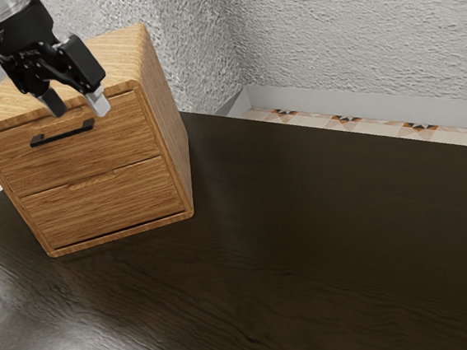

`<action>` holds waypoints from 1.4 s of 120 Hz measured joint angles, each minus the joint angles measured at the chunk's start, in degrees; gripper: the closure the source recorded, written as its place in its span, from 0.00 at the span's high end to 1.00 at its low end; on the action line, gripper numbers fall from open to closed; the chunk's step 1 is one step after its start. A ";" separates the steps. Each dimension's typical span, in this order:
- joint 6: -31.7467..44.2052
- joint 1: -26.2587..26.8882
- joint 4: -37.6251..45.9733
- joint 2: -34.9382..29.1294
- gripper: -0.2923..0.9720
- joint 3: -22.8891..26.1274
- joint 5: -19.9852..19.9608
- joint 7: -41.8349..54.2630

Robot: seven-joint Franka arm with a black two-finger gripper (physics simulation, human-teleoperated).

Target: Pull the drawer handle with one arm to open the drawer

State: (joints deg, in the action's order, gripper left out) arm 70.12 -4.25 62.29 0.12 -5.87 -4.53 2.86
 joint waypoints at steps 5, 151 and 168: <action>-0.17 -0.23 -0.04 0.33 0.77 0.73 0.74 0.03; 50.48 3.67 31.43 -4.72 0.67 -15.82 10.89 72.74; 51.87 3.25 31.48 -4.25 0.59 -15.68 10.26 77.57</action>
State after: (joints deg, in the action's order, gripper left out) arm 121.99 -1.00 93.77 -4.13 -21.55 5.73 80.43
